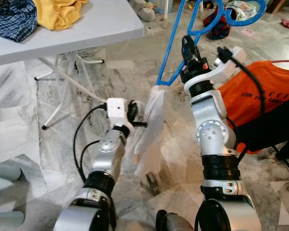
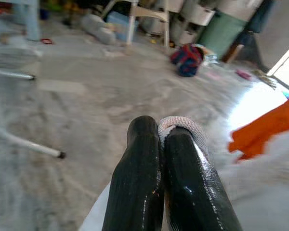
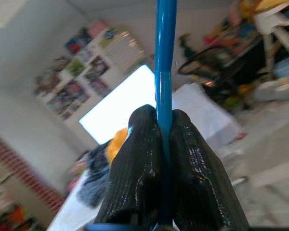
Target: Hang hanger
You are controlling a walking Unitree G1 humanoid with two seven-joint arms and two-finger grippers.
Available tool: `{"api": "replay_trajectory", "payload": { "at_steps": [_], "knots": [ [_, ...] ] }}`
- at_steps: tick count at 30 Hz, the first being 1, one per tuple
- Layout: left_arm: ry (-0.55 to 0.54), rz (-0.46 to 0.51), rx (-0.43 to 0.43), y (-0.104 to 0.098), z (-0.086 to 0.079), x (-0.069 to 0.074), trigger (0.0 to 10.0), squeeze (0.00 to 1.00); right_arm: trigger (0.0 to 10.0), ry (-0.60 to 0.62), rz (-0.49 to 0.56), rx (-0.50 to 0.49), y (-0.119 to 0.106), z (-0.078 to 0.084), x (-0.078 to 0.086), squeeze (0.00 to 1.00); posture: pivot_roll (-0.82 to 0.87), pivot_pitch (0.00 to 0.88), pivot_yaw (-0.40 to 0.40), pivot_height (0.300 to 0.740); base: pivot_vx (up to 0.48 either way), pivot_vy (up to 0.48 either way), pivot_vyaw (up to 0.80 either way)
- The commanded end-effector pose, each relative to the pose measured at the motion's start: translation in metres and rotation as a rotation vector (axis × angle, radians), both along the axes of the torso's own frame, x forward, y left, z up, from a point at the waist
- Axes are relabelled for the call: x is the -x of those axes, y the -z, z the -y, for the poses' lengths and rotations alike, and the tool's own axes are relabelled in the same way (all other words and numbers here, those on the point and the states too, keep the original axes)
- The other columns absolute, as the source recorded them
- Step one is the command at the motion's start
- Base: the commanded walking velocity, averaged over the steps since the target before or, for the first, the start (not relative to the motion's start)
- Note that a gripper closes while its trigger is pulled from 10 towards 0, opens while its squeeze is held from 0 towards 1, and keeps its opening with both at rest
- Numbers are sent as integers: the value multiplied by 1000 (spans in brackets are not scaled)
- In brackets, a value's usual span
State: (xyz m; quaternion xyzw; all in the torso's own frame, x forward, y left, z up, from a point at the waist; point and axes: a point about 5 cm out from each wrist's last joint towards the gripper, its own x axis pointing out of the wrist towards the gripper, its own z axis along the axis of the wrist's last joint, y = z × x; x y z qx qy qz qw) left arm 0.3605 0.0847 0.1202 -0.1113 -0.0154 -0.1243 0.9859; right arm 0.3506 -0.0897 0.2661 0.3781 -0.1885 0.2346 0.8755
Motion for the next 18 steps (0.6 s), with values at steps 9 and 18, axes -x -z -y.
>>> {"api": "replay_trajectory", "payload": {
  "at_steps": [9, 18],
  "knots": [
    [210, -1, 85, -7, 44, 5, 0, 0, 10000, -122, 14, -19, 0, -7, 10, 0, 0, 223, -59, 740, 0, 0, 0],
    [596, 110, 132, -31, 92, 29, 0, 0, 10000, 165, 62, 238, 6, 13, -1, 0, 17, 228, -65, 740, 0, 0, 0]
  ]
}}
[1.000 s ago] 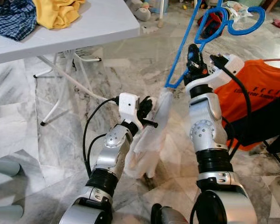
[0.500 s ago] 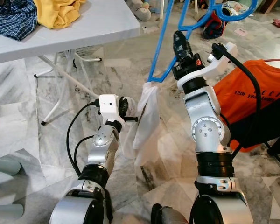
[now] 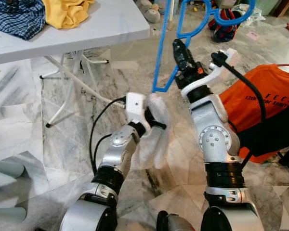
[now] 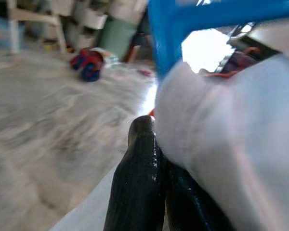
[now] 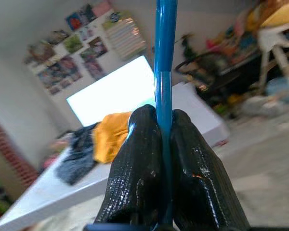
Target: Hang hanger
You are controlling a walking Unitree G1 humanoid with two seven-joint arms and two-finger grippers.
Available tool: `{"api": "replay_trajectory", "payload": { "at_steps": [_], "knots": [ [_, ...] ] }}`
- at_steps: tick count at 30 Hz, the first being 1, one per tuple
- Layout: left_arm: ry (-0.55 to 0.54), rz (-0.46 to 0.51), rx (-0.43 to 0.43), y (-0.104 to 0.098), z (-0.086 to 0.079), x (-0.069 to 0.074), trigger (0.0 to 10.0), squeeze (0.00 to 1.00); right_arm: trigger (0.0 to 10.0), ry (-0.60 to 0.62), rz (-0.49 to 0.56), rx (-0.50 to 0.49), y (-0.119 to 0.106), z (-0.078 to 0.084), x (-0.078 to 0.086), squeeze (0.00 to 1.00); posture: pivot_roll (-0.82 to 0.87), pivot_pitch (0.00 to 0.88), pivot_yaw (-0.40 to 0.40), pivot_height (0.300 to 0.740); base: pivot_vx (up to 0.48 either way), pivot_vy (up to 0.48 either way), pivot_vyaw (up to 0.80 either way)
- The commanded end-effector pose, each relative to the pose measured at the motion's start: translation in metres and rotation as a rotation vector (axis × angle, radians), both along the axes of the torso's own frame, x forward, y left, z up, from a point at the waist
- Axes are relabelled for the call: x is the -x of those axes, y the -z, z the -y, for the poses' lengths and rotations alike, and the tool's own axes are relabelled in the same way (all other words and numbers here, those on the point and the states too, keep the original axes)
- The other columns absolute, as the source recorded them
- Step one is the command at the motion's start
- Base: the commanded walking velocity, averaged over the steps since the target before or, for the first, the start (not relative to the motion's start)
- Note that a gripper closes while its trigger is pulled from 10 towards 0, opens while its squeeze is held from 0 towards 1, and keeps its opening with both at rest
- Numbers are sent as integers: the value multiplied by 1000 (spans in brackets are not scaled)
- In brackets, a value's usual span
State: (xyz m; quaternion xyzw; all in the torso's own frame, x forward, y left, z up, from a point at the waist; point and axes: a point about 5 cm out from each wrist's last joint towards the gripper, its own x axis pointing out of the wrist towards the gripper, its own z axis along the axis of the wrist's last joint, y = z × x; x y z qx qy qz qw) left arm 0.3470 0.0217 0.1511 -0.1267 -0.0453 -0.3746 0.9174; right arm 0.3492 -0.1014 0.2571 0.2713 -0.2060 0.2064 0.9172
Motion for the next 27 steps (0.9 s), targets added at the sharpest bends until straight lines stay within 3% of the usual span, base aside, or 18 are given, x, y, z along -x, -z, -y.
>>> {"api": "replay_trajectory", "payload": {
  "at_steps": [1, 5, 11, 16, 27],
  "knots": [
    [101, -20, 82, -2, 28, 16, 0, 0, 10000, 70, 26, 68, -3, 3, -4, 0, 17, 228, -65, 740, 0, 0, 0],
    [142, -22, 110, -7, 26, 20, 0, 0, 10000, 117, 27, 88, -2, 5, -9, 0, 31, 231, -69, 740, 0, 0, 0],
    [226, -82, 236, -20, 33, 28, 0, 0, 10000, 182, 8, 115, 6, 2, -16, 0, 48, 238, -82, 740, 0, 0, 0],
    [177, -106, 334, -39, 31, 18, 0, 0, 10000, 164, 13, 194, 25, -8, -10, 0, 54, 243, -87, 740, 0, 0, 0],
    [101, -150, 387, -48, 16, 6, 0, 0, 10000, 151, -32, 284, 63, -5, 2, 0, 36, 245, -75, 740, 0, 0, 0]
  ]
}}
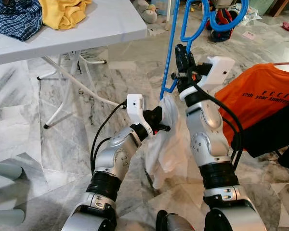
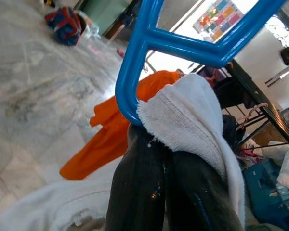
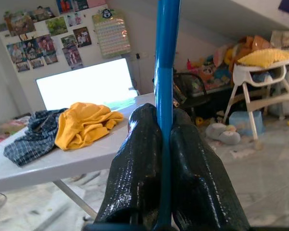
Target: Hang hanger
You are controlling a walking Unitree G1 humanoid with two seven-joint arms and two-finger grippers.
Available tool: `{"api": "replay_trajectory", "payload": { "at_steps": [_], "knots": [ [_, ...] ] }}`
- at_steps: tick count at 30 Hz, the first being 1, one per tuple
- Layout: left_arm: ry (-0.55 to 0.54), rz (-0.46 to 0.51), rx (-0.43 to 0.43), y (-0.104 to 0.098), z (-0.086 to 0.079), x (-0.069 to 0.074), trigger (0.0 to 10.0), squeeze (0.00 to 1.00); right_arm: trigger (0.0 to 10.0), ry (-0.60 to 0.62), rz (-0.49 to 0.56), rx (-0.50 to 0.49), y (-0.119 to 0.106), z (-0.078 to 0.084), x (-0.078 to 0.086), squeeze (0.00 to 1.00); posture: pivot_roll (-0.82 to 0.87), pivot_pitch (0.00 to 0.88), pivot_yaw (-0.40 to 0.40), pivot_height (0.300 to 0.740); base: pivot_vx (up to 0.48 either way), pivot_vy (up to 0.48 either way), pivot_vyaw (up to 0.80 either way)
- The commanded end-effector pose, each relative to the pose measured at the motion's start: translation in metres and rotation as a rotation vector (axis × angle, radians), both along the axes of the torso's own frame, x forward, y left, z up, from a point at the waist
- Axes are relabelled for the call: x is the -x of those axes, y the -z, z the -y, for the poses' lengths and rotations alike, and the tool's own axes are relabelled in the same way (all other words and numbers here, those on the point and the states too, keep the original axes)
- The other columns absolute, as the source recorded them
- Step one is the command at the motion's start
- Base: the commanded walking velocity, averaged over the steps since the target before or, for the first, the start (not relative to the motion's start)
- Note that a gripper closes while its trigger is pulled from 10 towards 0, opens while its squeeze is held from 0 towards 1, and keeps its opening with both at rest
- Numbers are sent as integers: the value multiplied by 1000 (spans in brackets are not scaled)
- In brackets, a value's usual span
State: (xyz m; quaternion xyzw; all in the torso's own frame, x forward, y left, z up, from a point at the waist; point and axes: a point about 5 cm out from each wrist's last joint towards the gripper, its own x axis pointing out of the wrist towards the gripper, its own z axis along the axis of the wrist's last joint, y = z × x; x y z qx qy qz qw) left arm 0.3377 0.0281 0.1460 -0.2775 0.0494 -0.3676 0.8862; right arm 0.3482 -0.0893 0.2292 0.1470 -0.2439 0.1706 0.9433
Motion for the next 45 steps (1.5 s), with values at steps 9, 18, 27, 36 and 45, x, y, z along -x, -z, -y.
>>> {"api": "replay_trajectory", "payload": {
  "at_steps": [9, 18, 27, 36, 45],
  "knots": [
    [30, 82, 231, -59, 27, -4, 0, 0, 10000, 121, -112, 143, 48, 7, 3, 0, 28, 247, -65, 740, 0, 0, 0],
    [100, 48, 168, -47, 36, 5, 706, 0, 10000, 238, -10, 314, 32, -7, -12, 0, 40, 248, -64, 740, 0, 0, 0],
    [75, 5, 112, -35, 29, 4, 3843, 0, 10000, 350, 72, 526, 38, 1, -15, 0, 55, 249, -72, 740, 0, 0, 0],
    [22, -138, -80, 10, 16, 3, 10000, 0, 10000, 520, 179, 561, 21, 18, -20, 0, 47, 247, -53, 740, 0, 0, 0],
    [106, -96, -54, -3, 28, 9, 10000, 0, 10000, 521, 168, 575, 27, 19, -20, 0, 54, 246, -51, 740, 0, 0, 0]
  ]
}}
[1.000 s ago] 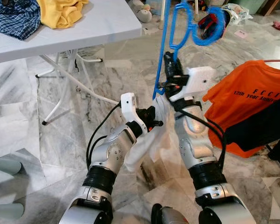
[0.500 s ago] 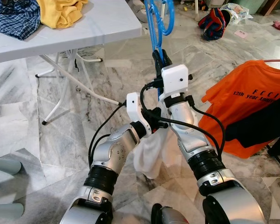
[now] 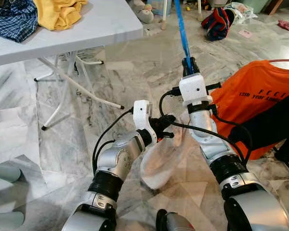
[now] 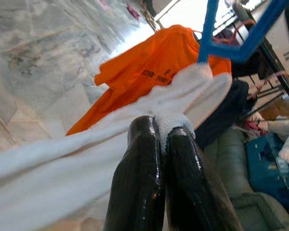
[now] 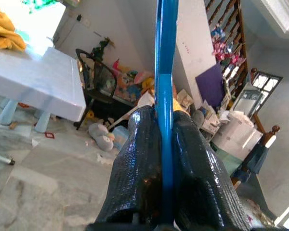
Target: Hang hanger
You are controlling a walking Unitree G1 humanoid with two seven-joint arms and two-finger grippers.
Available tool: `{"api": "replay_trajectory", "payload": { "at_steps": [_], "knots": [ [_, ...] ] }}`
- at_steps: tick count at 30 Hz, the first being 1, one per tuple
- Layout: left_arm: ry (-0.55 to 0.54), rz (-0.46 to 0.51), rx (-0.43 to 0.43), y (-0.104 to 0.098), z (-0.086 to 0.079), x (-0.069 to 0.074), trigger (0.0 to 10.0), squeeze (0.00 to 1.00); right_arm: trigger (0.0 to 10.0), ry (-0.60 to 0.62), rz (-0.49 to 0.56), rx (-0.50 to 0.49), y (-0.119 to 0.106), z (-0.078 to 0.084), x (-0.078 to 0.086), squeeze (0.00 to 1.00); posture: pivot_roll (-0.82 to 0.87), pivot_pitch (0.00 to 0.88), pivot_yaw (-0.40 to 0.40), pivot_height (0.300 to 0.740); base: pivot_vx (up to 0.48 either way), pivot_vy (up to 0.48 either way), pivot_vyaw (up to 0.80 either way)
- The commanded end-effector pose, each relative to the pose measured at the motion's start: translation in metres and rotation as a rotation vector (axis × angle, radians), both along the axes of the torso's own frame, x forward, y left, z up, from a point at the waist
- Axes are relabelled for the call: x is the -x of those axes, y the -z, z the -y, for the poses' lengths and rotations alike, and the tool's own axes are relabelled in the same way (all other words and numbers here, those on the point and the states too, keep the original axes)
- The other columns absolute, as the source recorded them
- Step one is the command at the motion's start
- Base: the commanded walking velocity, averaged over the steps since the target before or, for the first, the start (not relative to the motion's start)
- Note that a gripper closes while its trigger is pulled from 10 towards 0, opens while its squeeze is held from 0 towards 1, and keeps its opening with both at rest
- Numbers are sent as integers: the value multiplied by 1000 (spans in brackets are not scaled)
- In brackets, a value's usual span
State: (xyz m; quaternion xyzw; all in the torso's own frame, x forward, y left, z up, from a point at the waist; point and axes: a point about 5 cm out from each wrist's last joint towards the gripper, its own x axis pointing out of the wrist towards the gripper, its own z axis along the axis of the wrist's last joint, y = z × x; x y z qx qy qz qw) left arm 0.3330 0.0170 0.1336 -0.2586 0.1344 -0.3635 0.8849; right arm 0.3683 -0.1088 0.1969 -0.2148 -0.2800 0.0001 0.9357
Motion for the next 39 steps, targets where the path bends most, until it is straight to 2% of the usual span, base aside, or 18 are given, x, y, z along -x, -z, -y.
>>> {"api": "replay_trajectory", "payload": {
  "at_steps": [1, 3, 5, 6, 8, 11, 13, 14, 15, 16, 17, 18, 19, 24, 31, 35, 38, 39],
  "knots": [
    [58, 58, 32, -15, 16, 3, 10000, 0, 10000, -21, 14, -46, -6, -1, -1, 0, 55, 245, -51, 740, 0, 0, 0],
    [30, 91, -13, -13, 13, 1, 10000, 0, 10000, -42, 4, -90, -8, -3, -1, 0, 55, 242, -52, 740, 0, 0, 0],
    [-69, 159, -100, -10, 3, -7, 10000, 0, 10000, -72, -13, -168, -11, -4, -2, 0, 57, 240, -53, 740, 0, 0, 0],
    [-69, 159, -100, -10, 3, -7, 10000, 0, 10000, -72, -13, -168, -11, -4, -2, 0, 57, 240, -53, 740, 0, 0, 0],
    [-104, 186, -132, -8, -5, -9, 10000, 0, 10000, -123, -52, -284, -14, -2, -2, 0, 57, 240, -57, 740, 0, 0, 0],
    [-104, 191, -145, -5, -9, -8, 10000, 0, 10000, -177, -85, -367, -14, 0, -2, 0, 56, 239, -58, 740, 0, 0, 0],
    [-100, 232, -199, -2, -11, -7, 10000, 0, 10000, -193, -107, -444, -13, 4, -3, 0, 56, 239, -60, 740, 0, 0, 0],
    [-72, 269, -229, 2, -11, -3, 10000, 0, 10000, -230, -134, -554, -13, 10, -3, 0, 53, 240, -63, 740, 0, 0, 0],
    [-72, 269, -229, 2, -11, -3, 10000, 0, 10000, -230, -134, -554, -13, 10, -3, 0, 53, 240, -63, 740, 0, 0, 0],
    [-52, 305, -257, 3, -11, -1, 10000, 0, 10000, -253, -146, -605, -13, 12, -4, 0, 53, 240, -63, 740, 0, 0, 0],
    [-13, 359, -311, 8, -10, 4, 10000, 0, 10000, -283, -160, -731, -16, 17, -6, 0, 50, 243, -64, 740, 0, 0, 0],
    [-13, 359, -311, 8, -10, 4, 10000, 0, 10000, -283, -160, -731, -16, 17, -6, 0, 50, 243, -64, 740, 0, 0, 0],
    [1, 367, -317, 11, -10, 6, 10000, 0, 10000, -292, -162, -789, -18, 20, -7, 0, 48, 243, -64, 740, 0, 0, 0],
    [-17, 378, -253, 6, -5, 7, 10000, 0, 10000, -354, -159, -794, -27, 12, -7, 0, 49, 246, -64, 740, 0, 0, 0],
    [-53, 475, -303, 5, -3, 7, 10000, 0, 10000, -464, -183, -838, -35, -2, -4, 0, 46, 246, -65, 740, 0, 0, 0],
    [-85, 501, -331, 4, -6, 4, 10000, 0, 10000, -503, -181, -803, -41, -7, -2, 0, 42, 246, -68, 740, 0, 0, 0],
    [-86, 495, -320, 4, -7, 4, 10000, 0, 10000, -505, -178, -784, -42, -6, -2, 0, 41, 246, -68, 740, 0, 0, 0],
    [-96, 512, -342, 5, -10, 3, 10000, 1000, 10000, -496, -174, -778, -43, -5, -1, 0, 43, 246, -69, 740, 0, 0, 0]
  ]
}}
